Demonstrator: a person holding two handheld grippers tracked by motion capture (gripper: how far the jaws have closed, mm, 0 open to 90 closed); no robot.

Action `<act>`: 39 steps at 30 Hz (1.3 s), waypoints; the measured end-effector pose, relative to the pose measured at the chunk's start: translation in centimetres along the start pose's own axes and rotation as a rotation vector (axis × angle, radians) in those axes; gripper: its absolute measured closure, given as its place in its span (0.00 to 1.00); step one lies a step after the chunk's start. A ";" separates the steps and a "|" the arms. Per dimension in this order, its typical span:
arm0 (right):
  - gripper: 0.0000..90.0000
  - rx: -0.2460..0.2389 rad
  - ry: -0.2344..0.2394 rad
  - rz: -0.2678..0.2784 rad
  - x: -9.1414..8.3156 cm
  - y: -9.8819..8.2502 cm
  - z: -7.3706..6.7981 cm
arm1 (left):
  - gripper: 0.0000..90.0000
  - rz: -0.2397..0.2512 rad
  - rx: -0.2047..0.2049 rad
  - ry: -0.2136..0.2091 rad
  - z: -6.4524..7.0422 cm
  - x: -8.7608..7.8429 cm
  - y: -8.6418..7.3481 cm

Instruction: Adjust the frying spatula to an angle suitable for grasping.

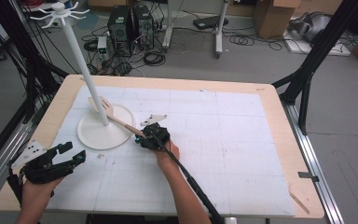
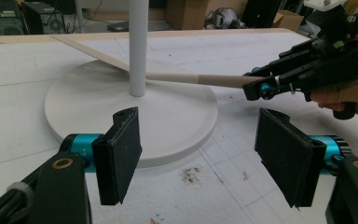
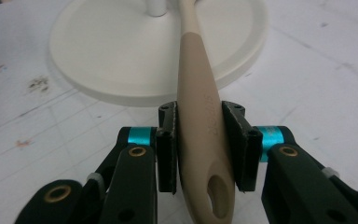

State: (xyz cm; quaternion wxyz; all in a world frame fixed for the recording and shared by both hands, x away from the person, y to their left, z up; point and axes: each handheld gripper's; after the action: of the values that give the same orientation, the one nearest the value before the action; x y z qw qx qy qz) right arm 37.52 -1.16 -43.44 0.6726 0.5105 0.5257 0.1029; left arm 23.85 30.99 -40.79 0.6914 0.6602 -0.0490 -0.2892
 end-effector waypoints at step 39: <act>0.75 -0.086 -0.040 0.014 -13.5 -7.8 3.1 | 0.35 -0.010 0.017 -0.022 0.6 0.5 -0.2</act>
State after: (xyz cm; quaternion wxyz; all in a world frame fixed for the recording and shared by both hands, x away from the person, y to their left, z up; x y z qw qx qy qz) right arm 31.19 -15.65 -41.72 0.7034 0.4867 0.5040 0.1198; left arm 23.94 30.27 -41.01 0.6838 0.6632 -0.0559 -0.2992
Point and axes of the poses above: each handheld gripper's, and its own axes: x roughly forward along the jaws, y roughly out of its top, z roughly to its right, and after that the axes turned 4 degrees about y, right-handed
